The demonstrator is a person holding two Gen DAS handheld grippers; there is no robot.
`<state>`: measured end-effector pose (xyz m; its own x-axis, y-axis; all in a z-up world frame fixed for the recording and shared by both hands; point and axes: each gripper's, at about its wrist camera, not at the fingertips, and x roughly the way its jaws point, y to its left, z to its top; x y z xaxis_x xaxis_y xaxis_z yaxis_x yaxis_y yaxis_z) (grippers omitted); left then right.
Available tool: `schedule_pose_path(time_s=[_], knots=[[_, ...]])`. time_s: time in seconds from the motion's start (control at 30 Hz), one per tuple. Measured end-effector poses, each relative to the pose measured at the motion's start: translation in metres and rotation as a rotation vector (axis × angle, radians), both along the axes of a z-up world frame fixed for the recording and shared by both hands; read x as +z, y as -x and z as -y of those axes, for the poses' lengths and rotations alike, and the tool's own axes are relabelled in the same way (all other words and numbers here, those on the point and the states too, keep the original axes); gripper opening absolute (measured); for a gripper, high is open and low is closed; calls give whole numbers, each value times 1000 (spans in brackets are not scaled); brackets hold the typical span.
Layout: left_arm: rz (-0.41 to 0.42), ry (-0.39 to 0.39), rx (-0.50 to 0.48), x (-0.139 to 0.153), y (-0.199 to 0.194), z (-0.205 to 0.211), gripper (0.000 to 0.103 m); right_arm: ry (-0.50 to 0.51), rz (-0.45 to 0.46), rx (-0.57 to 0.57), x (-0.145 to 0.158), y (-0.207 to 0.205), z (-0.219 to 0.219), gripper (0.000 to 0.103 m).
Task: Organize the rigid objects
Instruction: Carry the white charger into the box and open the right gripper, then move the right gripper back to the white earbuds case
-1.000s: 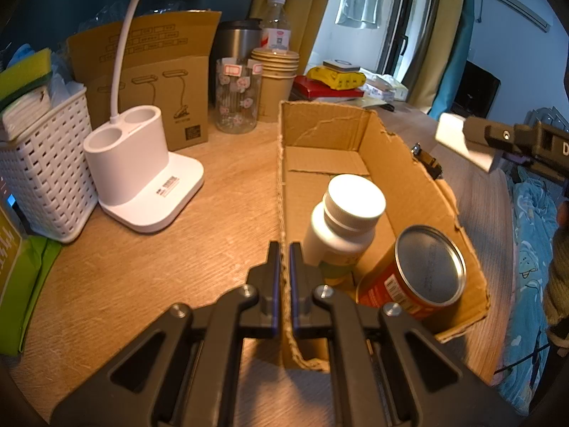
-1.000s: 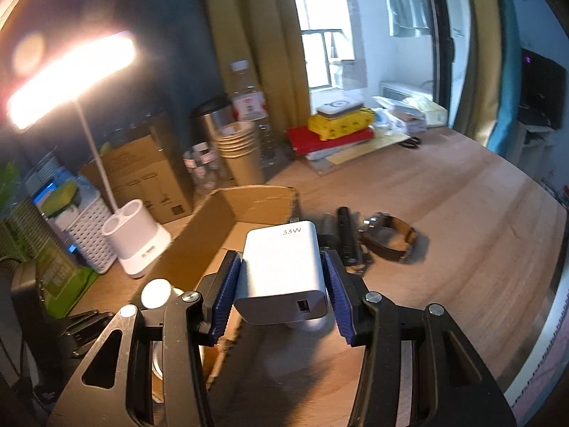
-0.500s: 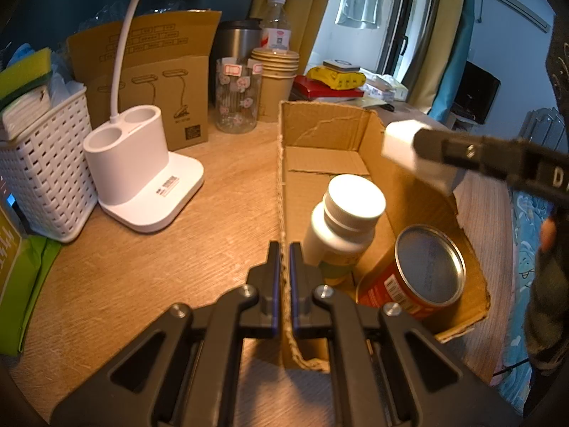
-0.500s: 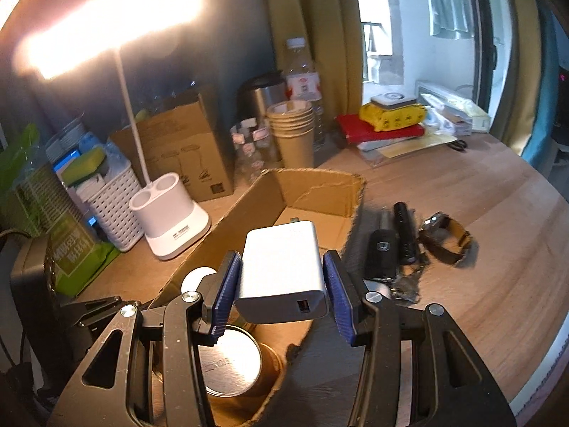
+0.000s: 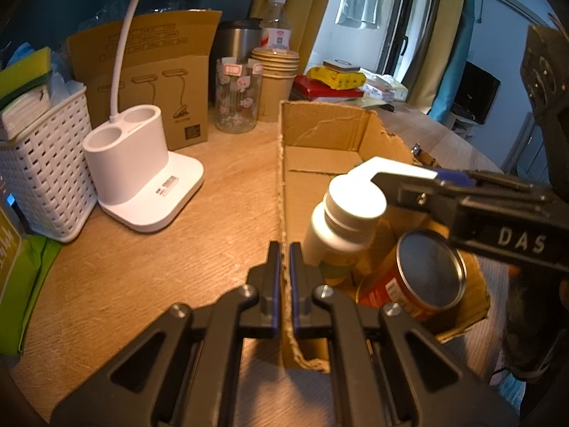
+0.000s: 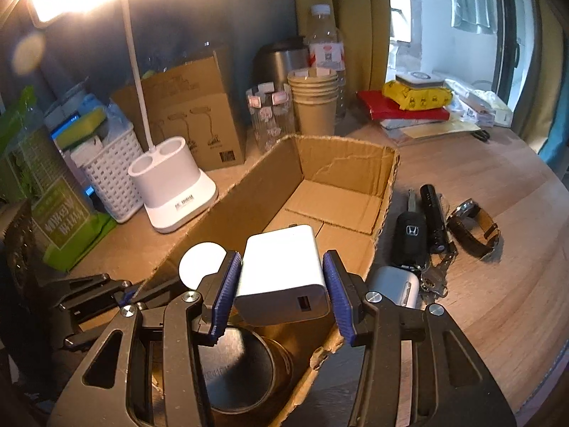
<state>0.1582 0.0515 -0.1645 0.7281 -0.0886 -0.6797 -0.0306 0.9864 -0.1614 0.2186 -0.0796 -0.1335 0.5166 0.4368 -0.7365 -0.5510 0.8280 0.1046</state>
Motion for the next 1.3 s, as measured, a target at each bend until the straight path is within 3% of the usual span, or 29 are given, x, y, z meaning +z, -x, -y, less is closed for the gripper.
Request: schedule_pose_path(time_s=[0.37,0.67,1.1,1.3], knots=[[3,-3,-2,1,1,1,4,20,-30,1,-6,-2,-1,51],[4,-7,-3,1,3,3,4,18,7,-6,7,6,4,53],[5,-7,-3,1,3,3,4,16,68,-57,22,10,29,67],[5,-6,-4,1,3,3,4,16,88,-96,26,8,43,69]])
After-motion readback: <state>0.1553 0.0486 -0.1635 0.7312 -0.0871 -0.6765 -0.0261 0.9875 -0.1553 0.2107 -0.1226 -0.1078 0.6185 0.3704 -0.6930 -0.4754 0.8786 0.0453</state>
